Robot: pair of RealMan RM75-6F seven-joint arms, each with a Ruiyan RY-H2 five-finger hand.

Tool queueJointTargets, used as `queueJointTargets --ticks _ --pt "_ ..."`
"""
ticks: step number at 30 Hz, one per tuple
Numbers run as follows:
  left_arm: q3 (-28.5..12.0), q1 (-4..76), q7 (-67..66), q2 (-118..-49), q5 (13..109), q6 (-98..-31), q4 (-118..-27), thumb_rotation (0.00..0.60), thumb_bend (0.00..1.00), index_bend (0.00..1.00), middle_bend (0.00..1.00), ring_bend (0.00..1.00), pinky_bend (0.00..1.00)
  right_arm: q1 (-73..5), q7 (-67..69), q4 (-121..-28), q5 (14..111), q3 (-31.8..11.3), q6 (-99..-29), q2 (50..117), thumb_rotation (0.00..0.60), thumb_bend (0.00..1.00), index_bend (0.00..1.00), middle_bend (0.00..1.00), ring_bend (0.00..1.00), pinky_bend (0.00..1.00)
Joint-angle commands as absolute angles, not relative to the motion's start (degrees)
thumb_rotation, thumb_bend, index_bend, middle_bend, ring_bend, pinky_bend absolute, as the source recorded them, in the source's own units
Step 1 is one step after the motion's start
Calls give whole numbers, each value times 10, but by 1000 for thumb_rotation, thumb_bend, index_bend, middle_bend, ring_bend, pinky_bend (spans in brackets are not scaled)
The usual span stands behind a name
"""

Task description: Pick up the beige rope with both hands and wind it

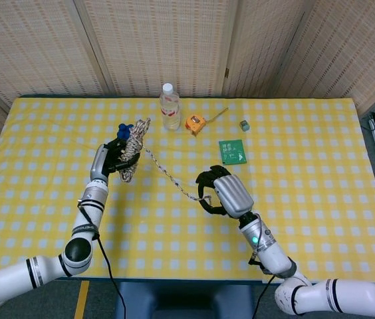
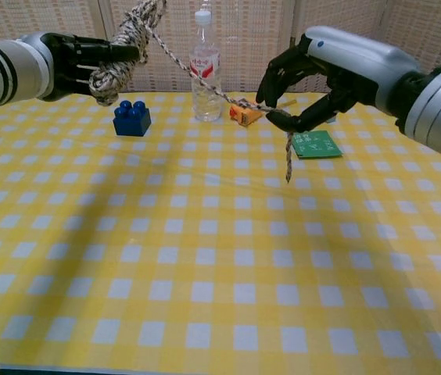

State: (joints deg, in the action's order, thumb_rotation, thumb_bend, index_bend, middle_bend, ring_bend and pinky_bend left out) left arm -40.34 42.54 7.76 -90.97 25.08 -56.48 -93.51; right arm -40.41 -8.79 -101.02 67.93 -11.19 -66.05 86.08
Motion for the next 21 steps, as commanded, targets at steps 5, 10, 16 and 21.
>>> queueJointTargets --ticks 5,10,16,21 --pt "-427 399 152 -887 272 -535 -954 600 727 712 735 729 826 -401 -76 -954 643 -112 -626 875 600 430 690 388 317 176" --pt "-433 380 203 -870 298 -493 -972 600 727 710 735 725 826 -405 -68 -927 615 -127 -607 884 600 431 690 388 317 176" --pt "-416 355 254 -852 393 -440 -994 600 727 708 735 722 826 -426 -54 -933 568 -175 -576 878 600 431 690 392 323 178" --pt "-399 343 289 -840 477 -409 -1010 600 727 707 734 721 826 -453 -66 -939 513 -211 -553 874 600 431 690 394 330 184"
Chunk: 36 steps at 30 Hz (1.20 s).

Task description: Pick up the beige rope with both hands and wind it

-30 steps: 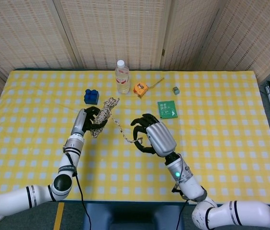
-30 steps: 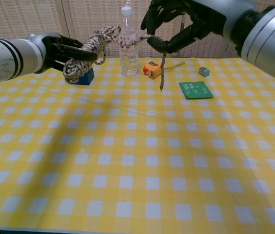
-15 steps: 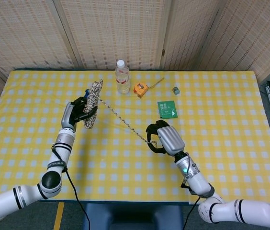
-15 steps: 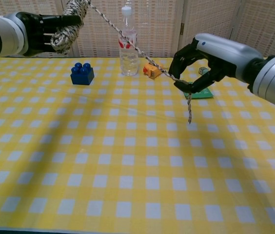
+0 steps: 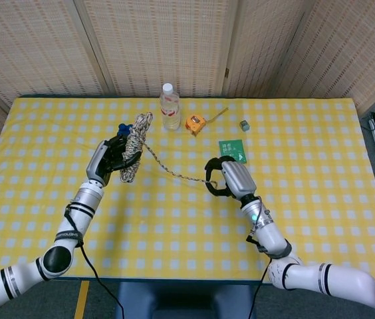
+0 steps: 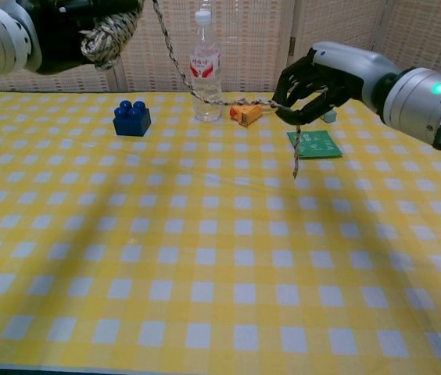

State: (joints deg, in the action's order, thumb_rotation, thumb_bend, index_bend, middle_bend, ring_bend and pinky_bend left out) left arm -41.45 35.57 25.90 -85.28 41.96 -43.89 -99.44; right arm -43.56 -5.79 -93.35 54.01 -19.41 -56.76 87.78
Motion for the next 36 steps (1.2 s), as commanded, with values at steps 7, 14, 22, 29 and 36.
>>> queueJointTargets --ticks 7,14,22,29,36 --pt "-364 345 308 -827 585 -387 -1006 600 726 707 735 721 826 -486 -92 -950 452 -243 -549 874 600 431 690 404 342 192" --pt "-314 361 302 -824 683 -391 -983 600 727 706 735 723 815 -507 -100 -958 421 -267 -562 874 600 430 690 407 344 194" --pt "-265 389 286 -829 742 -408 -961 600 726 706 735 724 806 -522 -90 -970 409 -292 -581 876 600 430 690 412 344 194" --pt "-230 415 208 -840 741 -427 -945 600 726 705 735 722 792 -526 -79 -996 420 -299 -590 869 600 430 690 412 345 194" --pt "-214 447 34 -874 647 -472 -939 600 726 705 735 726 790 -526 -82 -1032 451 -288 -608 866 600 431 690 430 346 194"
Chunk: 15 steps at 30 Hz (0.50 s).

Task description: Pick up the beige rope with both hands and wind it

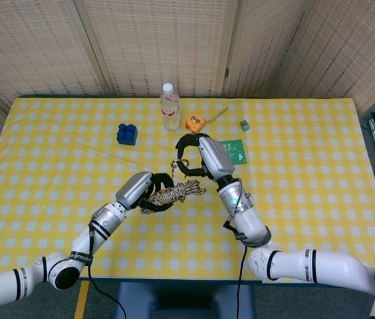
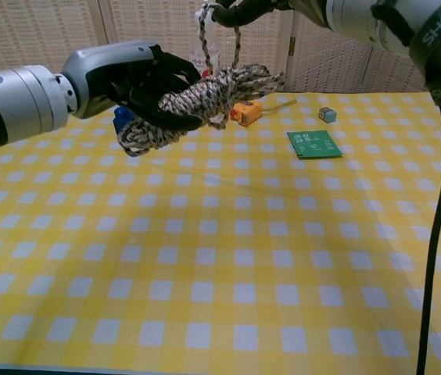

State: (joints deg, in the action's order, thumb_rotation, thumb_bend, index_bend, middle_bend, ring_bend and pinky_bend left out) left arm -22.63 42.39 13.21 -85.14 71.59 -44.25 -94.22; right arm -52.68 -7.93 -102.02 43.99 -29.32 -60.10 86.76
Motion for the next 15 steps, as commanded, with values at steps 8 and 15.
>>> queueJointTargets --ticks 8,15 --pt "-223 479 -98 -906 479 -538 -953 600 727 714 745 746 790 -515 -94 -1076 487 -273 -643 856 600 431 690 493 388 271" --pt "-240 497 -127 -920 376 -568 -951 600 727 716 746 747 791 -514 -101 -1106 502 -255 -640 852 600 431 690 499 403 346"
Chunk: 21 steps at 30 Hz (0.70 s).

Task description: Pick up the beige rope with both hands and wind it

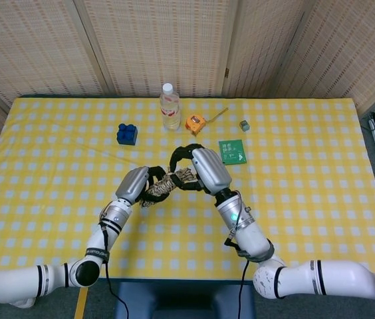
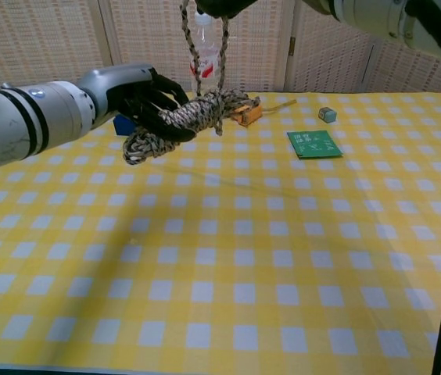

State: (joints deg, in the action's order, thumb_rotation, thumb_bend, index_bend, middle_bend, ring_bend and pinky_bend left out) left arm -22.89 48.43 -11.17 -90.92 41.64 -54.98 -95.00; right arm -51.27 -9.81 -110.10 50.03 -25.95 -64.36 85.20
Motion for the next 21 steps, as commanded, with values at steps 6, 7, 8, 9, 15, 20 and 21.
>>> queueJointTargets --ticks 6,7,8,9,15,20,21 --pt "-259 502 -122 -927 323 -589 -949 600 727 716 746 749 799 -517 -116 -1118 519 -230 -636 859 600 431 690 498 403 365" --pt "-263 502 -117 -928 314 -591 -949 600 727 716 746 750 802 -517 -117 -1121 522 -226 -635 858 600 431 690 498 402 365" --pt "-269 501 -111 -929 305 -592 -949 600 727 716 746 750 803 -516 -118 -1124 525 -222 -634 858 600 431 690 499 402 365" --pt "-275 500 -103 -929 294 -592 -949 600 727 716 746 751 803 -515 -120 -1127 529 -217 -634 858 600 430 690 499 403 365" --pt "-306 488 -59 -920 266 -593 -949 600 727 715 746 751 803 -498 -114 -1136 553 -193 -638 849 600 431 690 499 403 365" --pt "-332 469 -11 -902 258 -580 -955 600 727 715 746 751 803 -478 -92 -1126 565 -177 -637 838 600 430 690 499 404 365" --pt "-337 465 0 -897 258 -577 -956 600 727 715 746 751 804 -473 -86 -1121 565 -174 -636 837 600 430 690 499 404 365"
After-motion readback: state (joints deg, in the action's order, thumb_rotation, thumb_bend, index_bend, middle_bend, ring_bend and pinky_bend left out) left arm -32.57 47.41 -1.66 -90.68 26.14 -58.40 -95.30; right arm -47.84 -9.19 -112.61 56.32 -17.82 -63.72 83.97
